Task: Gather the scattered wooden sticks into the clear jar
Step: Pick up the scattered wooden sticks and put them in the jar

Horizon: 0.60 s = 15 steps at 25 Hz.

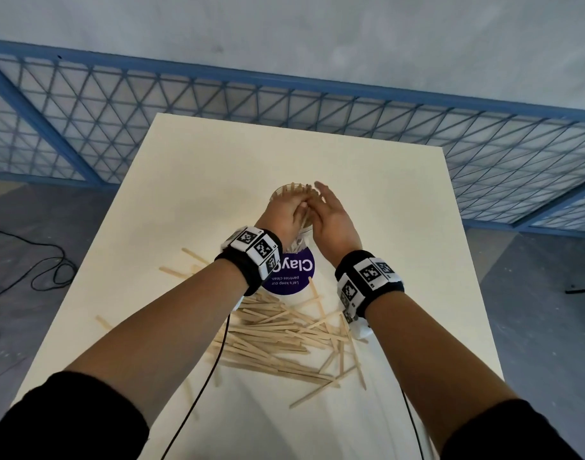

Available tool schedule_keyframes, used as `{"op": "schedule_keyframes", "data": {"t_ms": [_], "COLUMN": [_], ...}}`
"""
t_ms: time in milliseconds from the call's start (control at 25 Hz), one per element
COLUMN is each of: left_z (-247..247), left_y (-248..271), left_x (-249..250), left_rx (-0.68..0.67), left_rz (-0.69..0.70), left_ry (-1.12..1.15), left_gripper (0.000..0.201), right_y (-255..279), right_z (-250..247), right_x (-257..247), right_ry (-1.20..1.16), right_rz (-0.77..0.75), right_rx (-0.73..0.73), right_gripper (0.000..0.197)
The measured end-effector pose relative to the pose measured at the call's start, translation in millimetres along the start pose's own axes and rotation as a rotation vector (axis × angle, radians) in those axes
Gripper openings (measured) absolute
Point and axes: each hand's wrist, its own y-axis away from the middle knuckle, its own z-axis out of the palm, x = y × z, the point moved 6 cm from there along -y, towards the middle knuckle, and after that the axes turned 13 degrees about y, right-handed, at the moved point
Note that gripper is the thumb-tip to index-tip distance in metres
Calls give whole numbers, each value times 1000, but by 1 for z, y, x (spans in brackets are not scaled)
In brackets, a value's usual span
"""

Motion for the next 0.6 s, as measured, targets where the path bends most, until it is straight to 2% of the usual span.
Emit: {"op": "schedule_keyframes", "data": {"t_ms": [120,200,320,400,440,520,600], "left_z": [-6,-7,10,22,24,17,2], "left_y": [3,7,16,20,21,23,27], "left_x": [10,11,5,-3,-3,3,15], "left_rx": [52,54,-115,-239,-263,-228,-69], "left_rz": [21,11,49,70,65,93,153], "left_ry": [6,-59,-351,-534,-552,-466,-304], "left_gripper": [36,40,46,51,55,60,56], "right_y": [5,0,-7,-5,-3,2,12], "right_z": [-10,-14,-7,-2,0,-1,-8], "right_x": [-1,-1,2,1,-1,0,2], "right_ry": [52,72,111,57,19,-30,-62], "right_rz": [15,34,59,53,57,79,113], "right_rx": [41,-6,-160,-183,-175,-130,-37], "right_gripper": [45,47,46,46,48,53,51]}}
